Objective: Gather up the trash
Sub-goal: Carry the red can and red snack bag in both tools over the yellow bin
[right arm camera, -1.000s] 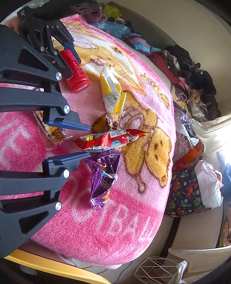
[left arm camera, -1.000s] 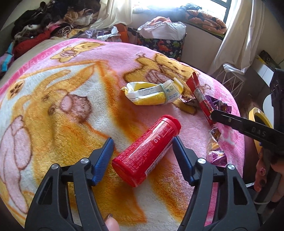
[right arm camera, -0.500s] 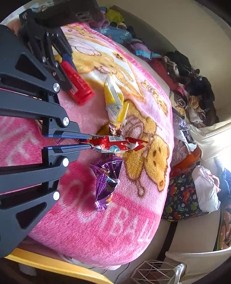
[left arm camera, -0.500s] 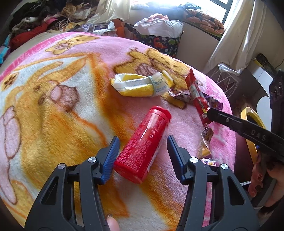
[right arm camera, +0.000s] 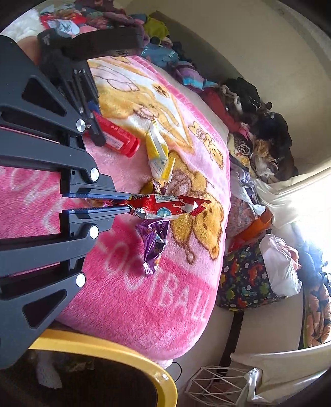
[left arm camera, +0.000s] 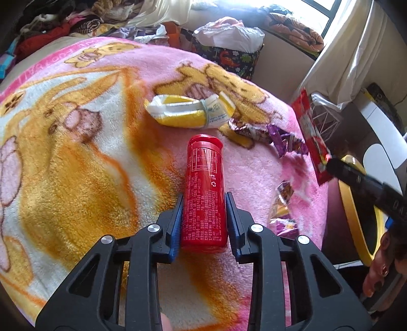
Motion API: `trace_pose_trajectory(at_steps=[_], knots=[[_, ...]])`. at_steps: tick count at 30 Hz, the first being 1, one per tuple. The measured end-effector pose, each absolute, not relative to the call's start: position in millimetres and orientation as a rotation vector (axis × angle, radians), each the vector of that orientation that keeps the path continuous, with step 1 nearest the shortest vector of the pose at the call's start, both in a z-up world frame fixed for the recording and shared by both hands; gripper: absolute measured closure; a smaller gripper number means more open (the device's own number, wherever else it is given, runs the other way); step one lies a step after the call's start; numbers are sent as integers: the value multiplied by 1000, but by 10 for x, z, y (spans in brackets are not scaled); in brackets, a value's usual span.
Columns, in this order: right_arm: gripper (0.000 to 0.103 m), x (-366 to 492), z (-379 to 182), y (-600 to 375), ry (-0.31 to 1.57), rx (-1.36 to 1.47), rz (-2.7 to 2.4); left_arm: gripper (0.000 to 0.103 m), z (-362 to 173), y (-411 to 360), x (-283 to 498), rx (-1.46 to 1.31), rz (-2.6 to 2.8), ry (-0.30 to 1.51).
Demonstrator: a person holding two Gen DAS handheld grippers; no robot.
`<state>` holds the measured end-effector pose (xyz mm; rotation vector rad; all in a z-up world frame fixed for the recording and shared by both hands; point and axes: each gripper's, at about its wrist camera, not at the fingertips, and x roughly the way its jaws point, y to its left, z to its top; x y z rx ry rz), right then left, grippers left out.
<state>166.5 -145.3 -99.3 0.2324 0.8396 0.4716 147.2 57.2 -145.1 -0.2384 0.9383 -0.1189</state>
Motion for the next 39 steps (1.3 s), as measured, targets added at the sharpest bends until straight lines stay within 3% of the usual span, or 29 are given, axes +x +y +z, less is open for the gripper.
trace_pose_trajectory(at_steps=[21, 39], knots=[[97, 1306, -720, -1689, 770, 219, 474, 79, -648, 272, 1276, -268, -197, 749], [97, 1033, -450, -2022, 686, 248, 435, 79, -296, -131, 1086, -238, -289, 680]])
